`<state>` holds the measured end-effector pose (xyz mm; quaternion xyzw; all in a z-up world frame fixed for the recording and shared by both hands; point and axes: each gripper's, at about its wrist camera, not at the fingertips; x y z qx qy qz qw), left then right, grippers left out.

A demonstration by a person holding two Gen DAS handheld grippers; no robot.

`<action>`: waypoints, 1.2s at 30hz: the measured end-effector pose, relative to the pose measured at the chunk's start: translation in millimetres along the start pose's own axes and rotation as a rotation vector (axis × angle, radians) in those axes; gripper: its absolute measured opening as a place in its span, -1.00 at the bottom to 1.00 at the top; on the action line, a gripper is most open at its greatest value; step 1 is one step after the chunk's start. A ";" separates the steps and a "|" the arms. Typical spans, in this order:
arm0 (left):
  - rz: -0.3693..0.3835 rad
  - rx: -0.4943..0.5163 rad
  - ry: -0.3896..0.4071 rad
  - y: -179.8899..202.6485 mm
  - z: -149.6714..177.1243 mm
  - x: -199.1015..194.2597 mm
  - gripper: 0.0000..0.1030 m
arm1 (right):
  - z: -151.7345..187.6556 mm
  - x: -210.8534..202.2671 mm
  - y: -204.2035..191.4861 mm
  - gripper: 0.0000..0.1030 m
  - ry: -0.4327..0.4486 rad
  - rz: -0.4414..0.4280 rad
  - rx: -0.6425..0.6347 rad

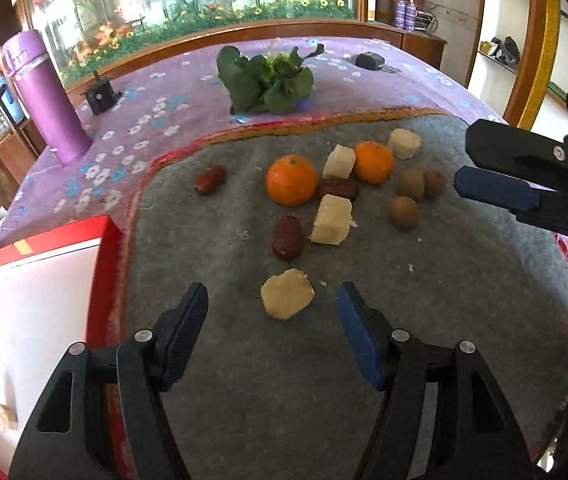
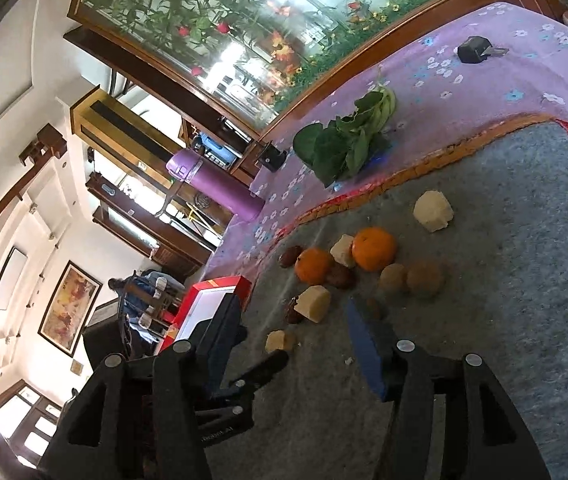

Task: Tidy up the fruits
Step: 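Grasp a pale fruit chunk with the left tool while the right tool grasps a pale cube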

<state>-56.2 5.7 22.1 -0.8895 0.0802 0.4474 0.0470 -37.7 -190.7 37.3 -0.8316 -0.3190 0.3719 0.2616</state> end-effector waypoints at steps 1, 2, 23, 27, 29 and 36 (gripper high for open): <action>0.008 0.002 -0.005 0.2 -0.5 2.2 0.14 | 0.1 0.1 0.2 0.10 0.000 0.004 -0.001; 0.016 0.003 -0.010 0.3 -1.1 4.3 0.07 | 0.4 -0.6 0.1 0.10 0.001 0.006 -0.002; 0.142 -0.081 0.009 -26.3 16.4 -20.0 -0.51 | 3.5 54.3 -15.7 0.09 -0.147 -0.013 0.139; 0.163 -0.104 0.011 -31.7 21.1 -23.0 -0.51 | 0.5 75.7 -17.2 0.01 -0.155 0.082 0.142; 0.173 -0.115 0.006 -34.2 23.6 -21.4 -0.51 | 2.6 85.1 -15.2 -0.11 -0.165 0.161 0.127; 0.202 -0.137 -0.002 -39.2 27.0 -19.7 -0.51 | 10.7 84.7 6.1 -0.54 -0.166 0.137 0.173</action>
Point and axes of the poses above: each gripper's, at about its wrist camera, not at the fingertips, and x roughly the way its jaws point, y to its right, z to its underside, and after that the axes turned 5 degrees about -x, right-handed
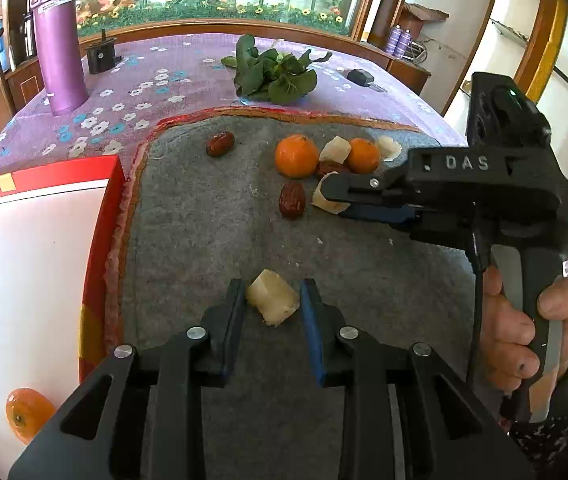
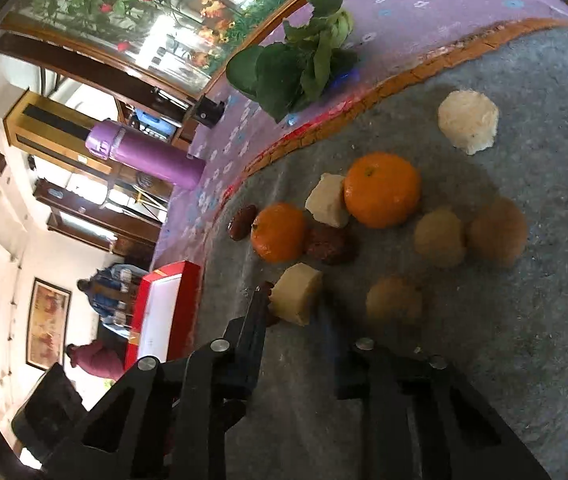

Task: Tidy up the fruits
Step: 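Grasp a pale fruit chunk with the left tool while the right tool grasps a pale cube, then carry both pale pieces into the white tray and open both tools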

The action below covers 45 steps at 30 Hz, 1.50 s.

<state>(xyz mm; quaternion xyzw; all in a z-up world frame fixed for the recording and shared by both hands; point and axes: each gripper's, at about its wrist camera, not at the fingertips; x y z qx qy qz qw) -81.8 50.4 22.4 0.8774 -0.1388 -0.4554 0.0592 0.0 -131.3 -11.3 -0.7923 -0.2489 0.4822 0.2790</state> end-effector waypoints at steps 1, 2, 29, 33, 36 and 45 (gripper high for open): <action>0.000 0.001 0.001 0.1 0.8 -0.6 -0.51 | 1.6 -1.8 -0.1 -0.56 0.002 -0.003 -0.007; -0.001 0.000 0.001 0.0 1.6 -1.0 -0.51 | 2.6 -3.4 0.3 -0.56 0.004 -0.008 -0.008; -0.032 0.038 0.007 7.7 17.4 -1.6 -0.73 | 9.3 -5.0 -21.4 -0.55 0.004 -0.081 -0.108; -0.031 0.033 0.025 8.5 18.2 -7.2 -0.73 | 10.5 -8.2 -23.9 -0.56 0.012 -0.092 -0.123; -0.040 0.031 0.044 8.3 18.5 -14.1 -0.74 | 10.8 -10.1 -28.3 -0.56 0.024 -0.100 -0.147; -0.203 0.013 0.219 -10.7 13.1 -64.1 -0.77 | 12.5 -10.9 -38.9 -0.56 0.046 -0.081 -0.206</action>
Point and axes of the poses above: each gripper's, at about its wrist camera, not at the fingertips, and x roughly the way its jaws point, y to its right, z to its underside, and after that the axes turned 5 degrees about -x, right-handed
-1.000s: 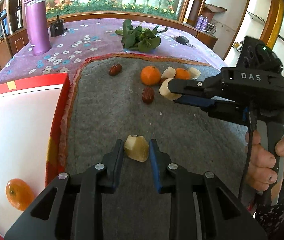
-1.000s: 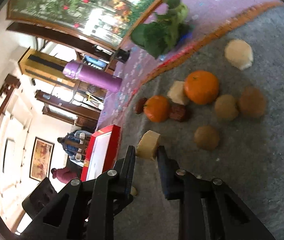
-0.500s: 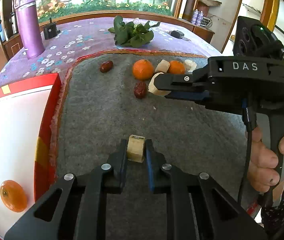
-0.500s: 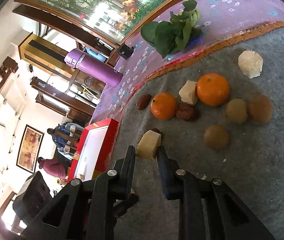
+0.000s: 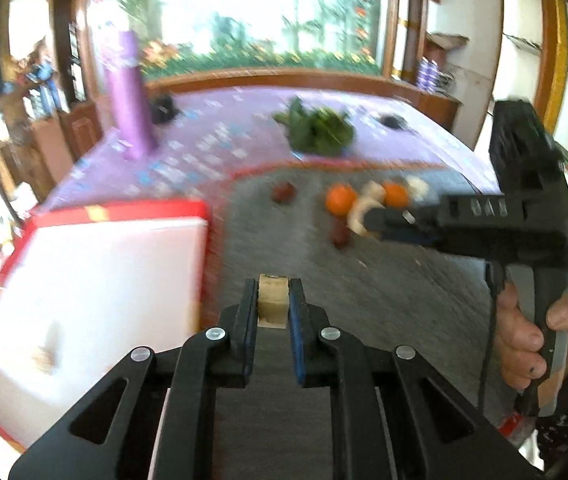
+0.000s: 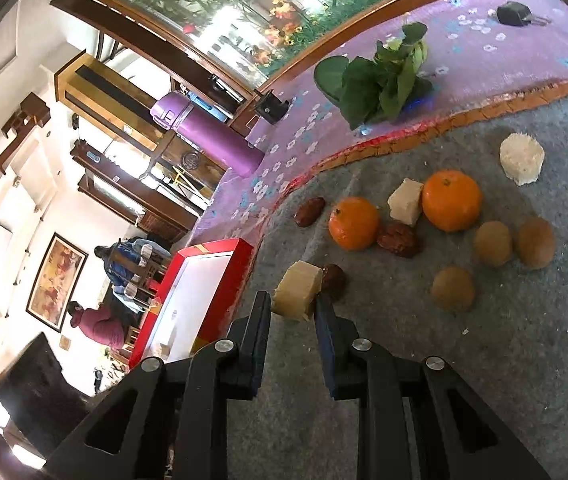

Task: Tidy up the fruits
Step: 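Carry both pale pieces into the white tray and open both tools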

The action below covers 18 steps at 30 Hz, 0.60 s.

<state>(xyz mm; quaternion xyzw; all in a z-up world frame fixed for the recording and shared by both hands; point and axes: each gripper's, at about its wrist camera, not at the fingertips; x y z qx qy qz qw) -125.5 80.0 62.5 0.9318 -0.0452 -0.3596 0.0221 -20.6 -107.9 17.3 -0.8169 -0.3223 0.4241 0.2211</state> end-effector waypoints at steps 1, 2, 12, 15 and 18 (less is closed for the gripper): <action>-0.031 -0.011 0.027 -7.6 -2.8 -6.5 -0.77 | 0.2 -0.2 -1.5 -0.56 0.003 0.002 -0.007; -0.048 -0.018 0.041 -12.0 -4.8 -9.6 -0.77 | 0.5 -0.4 -3.2 -0.56 0.006 0.005 -0.016; -0.254 -0.078 0.135 -68.9 -4.1 -28.1 -0.77 | 2.7 3.8 -23.3 -0.56 0.030 0.037 -0.092; -0.316 -0.102 0.155 -85.4 -1.0 -34.8 -0.77 | 6.9 12.5 -43.7 -0.56 0.011 -0.005 -0.109; -0.374 -0.129 0.165 -102.5 3.1 -38.0 -0.77 | 11.9 26.3 -68.3 -0.56 -0.018 -0.054 -0.139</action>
Point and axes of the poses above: each gripper's, at about its wrist camera, not at the fingertips, and x roughly the way its jaws point, y to its right, z to its underside, and after that the axes turned 5 degrees about -x, right-handed
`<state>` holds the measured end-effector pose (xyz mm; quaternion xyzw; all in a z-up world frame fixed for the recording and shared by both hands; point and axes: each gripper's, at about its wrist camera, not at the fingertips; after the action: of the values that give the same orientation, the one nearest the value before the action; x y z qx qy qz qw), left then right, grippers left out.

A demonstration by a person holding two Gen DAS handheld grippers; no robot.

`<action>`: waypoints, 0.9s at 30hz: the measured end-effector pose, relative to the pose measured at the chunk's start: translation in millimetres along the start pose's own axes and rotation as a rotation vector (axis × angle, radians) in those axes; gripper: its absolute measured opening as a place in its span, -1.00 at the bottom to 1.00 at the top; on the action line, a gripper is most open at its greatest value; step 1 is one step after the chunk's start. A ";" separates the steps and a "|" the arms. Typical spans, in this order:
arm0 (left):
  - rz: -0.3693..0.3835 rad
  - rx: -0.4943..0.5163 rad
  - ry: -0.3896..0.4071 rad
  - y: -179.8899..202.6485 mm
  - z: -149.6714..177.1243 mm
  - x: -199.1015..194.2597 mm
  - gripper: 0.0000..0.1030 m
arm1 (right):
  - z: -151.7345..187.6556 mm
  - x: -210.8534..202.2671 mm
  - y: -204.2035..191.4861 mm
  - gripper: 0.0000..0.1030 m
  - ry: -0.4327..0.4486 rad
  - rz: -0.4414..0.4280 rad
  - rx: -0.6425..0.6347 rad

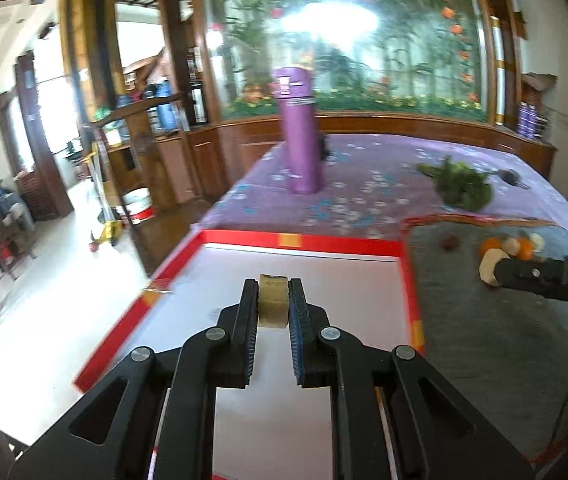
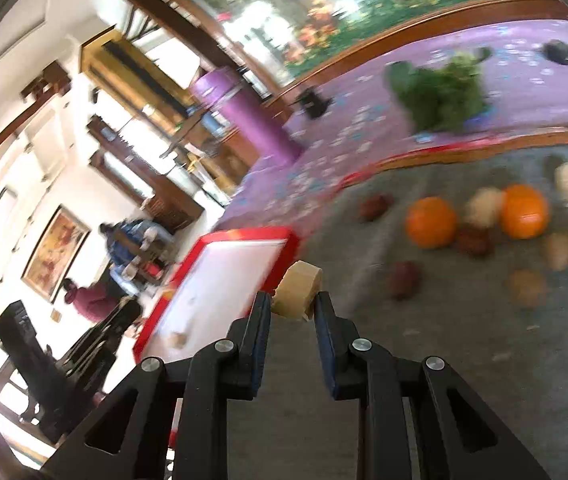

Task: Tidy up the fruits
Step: 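Carry both pale pieces into the white tray and open both tools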

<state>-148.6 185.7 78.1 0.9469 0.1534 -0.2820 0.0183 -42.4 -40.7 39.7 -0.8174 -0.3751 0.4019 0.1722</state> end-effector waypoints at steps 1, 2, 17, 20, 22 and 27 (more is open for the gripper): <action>-0.011 -0.006 -0.001 -4.4 0.9 0.8 -0.77 | 0.9 7.4 -11.9 -0.56 -0.009 -0.017 -0.020; -0.019 -0.014 -0.004 -9.4 2.0 2.0 -0.77 | 1.8 12.9 -20.4 -0.56 -0.018 -0.034 -0.034; -0.056 -0.053 -0.047 -33.0 13.9 12.8 -0.77 | 32.1 69.3 -74.5 -0.56 -0.150 -0.113 -0.132; -0.057 -0.057 -0.063 -32.7 16.7 16.5 -0.76 | 35.2 71.7 -74.6 -0.54 -0.165 -0.112 -0.133; -0.062 -0.059 -0.074 -32.2 17.6 19.3 -0.76 | 36.3 72.6 -75.4 -0.50 -0.166 -0.108 -0.143; -0.080 -0.066 -0.111 -33.4 18.8 26.0 -0.67 | 34.8 67.4 -76.1 -0.47 -0.159 -0.131 -0.139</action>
<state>-148.0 222.5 50.0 0.9217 0.1990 -0.3295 0.0469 -79.2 59.5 27.0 -0.7665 -0.4672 0.4264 0.1109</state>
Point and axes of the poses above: each gripper's, at about its wrist camera, not at the fingertips, and x roughly the way its jaws point, y to its right, z to its underside, and after that the axes turned 5 degrees about -x, right-handed
